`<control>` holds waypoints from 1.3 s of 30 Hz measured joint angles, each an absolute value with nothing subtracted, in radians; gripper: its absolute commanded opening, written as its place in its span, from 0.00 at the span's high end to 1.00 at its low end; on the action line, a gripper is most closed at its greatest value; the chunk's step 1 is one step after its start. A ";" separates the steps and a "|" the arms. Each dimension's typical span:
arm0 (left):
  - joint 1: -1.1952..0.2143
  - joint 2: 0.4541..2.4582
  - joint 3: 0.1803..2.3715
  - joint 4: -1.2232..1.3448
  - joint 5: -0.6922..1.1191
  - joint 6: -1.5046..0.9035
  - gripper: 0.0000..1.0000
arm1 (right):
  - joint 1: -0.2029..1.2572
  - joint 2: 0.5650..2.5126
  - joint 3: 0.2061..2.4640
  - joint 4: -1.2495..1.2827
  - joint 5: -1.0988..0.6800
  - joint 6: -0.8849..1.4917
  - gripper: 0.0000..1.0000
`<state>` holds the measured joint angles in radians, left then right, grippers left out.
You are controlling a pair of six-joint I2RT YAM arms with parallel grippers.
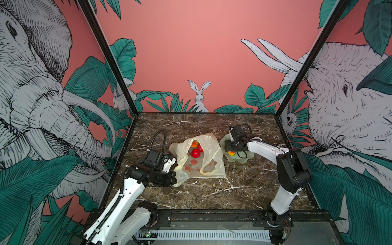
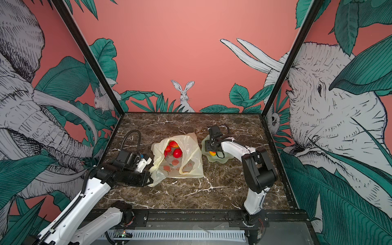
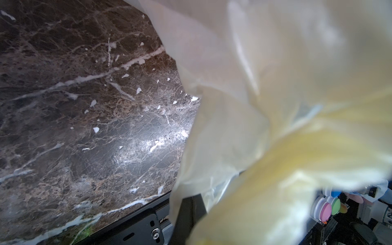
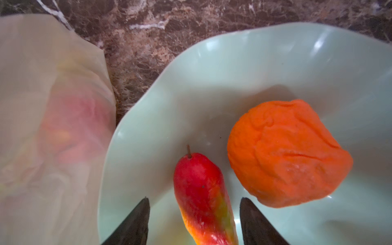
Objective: Take fruits out of the plastic bag
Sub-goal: Place the fake fruit on the plate, then take out the fake fruit from the plastic bag.
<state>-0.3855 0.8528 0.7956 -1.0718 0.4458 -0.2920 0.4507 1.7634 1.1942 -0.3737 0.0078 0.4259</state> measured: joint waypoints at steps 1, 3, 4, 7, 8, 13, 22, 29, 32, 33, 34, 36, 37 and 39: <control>-0.385 0.853 0.796 -1.072 0.446 -0.292 1.00 | 0.451 1.756 1.194 -0.374 0.008 0.426 0.34; -0.385 0.855 0.796 -1.072 0.446 -0.292 1.00 | 0.451 1.742 1.194 -0.374 0.009 0.426 0.34; -0.385 0.856 0.796 -1.071 0.446 -0.292 1.00 | 0.451 1.734 1.194 -0.375 0.012 0.426 0.34; -0.385 0.860 0.796 -1.072 0.448 -0.292 1.00 | 0.461 1.699 1.194 -0.379 0.032 0.419 0.35; -0.385 0.862 0.796 -1.072 0.448 -0.292 1.00 | 0.470 1.681 1.194 -0.382 0.051 0.414 0.35; -0.385 0.865 0.796 -1.072 0.451 -0.292 1.00 | 0.568 1.557 1.195 -0.376 0.135 0.357 0.40; -0.385 0.868 0.796 -1.072 0.454 -0.292 1.00 | 0.756 1.322 1.150 -0.155 -0.138 0.113 0.42; -0.385 0.870 0.796 -1.072 0.459 -0.291 1.00 | 0.884 1.277 1.039 -0.066 -0.451 -0.166 0.39; -0.385 0.869 0.795 -1.072 0.460 -0.291 1.00 | 0.910 1.301 1.043 -0.087 -0.493 -0.243 0.41; -0.385 0.868 0.795 -1.072 0.460 -0.292 1.00 | 0.920 1.316 1.053 -0.096 -0.496 -0.264 0.42; -0.385 0.867 0.796 -1.072 0.460 -0.291 1.00 | 0.929 1.336 1.069 -0.107 -0.496 -0.286 0.42; -0.385 0.864 0.795 -1.072 0.460 -0.292 1.00 | 0.944 1.379 1.107 -0.136 -0.484 -0.327 0.43; -0.385 0.863 0.795 -1.072 0.460 -0.292 1.00 | 0.951 1.399 1.121 -0.149 -0.477 -0.346 0.45; -0.385 0.863 0.795 -1.071 0.460 -0.292 1.00 | 0.963 1.440 1.145 -0.166 -0.455 -0.382 0.48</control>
